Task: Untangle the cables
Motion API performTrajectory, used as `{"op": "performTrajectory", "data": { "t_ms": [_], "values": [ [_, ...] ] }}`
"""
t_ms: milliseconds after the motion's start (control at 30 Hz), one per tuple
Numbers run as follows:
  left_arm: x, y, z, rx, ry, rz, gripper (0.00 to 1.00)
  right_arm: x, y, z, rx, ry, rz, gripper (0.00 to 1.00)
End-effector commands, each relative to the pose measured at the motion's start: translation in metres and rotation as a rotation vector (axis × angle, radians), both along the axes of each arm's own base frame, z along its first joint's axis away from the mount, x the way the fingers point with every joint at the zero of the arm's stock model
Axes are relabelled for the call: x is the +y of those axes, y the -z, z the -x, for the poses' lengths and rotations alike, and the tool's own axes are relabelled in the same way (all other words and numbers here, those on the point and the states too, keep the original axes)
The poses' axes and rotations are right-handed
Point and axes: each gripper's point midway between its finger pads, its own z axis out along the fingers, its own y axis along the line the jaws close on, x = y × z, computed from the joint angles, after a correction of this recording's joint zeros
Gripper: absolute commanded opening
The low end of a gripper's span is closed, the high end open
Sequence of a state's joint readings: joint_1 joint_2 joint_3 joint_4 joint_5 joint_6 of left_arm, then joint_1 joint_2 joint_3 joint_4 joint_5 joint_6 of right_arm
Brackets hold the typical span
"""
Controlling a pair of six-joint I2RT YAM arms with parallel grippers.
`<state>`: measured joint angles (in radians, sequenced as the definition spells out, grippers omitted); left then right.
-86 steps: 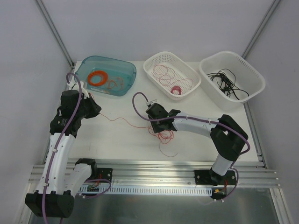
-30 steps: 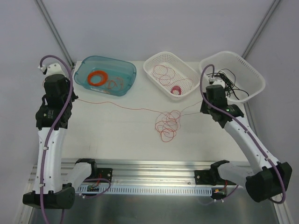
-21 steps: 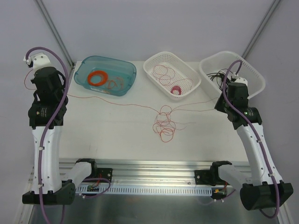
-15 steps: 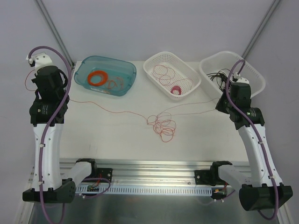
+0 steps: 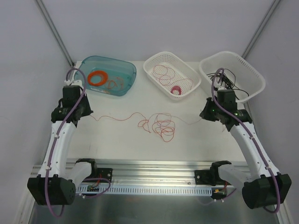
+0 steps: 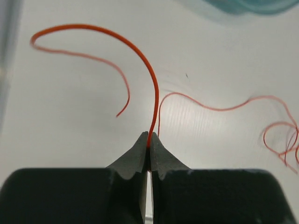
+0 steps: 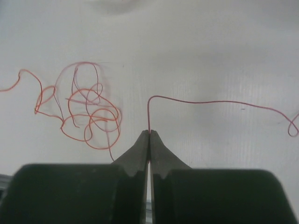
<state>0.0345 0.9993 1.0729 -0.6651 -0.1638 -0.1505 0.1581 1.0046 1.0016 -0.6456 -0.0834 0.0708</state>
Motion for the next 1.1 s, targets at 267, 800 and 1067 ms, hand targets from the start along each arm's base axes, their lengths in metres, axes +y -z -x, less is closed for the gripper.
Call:
{"op": "performTrajectory", "data": {
  "t_ms": [267, 800, 1067],
  "values": [
    [-0.088, 0.074, 0.018, 0.151, 0.203, 0.419, 0.43, 0.052, 0.073, 0.02, 0.174, -0.166, 0.044, 0.39],
    [-0.229, 0.088, 0.011, 0.268, 0.449, 0.381, 0.6, 0.089, 0.05, 0.032, 0.022, -0.254, 0.061, 0.8],
    [-0.265, 0.114, -0.021, 0.296, 0.346, 0.348, 0.48, 0.103, 0.056, 0.04, 0.031, -0.264, 0.05, 0.8]
  ]
}}
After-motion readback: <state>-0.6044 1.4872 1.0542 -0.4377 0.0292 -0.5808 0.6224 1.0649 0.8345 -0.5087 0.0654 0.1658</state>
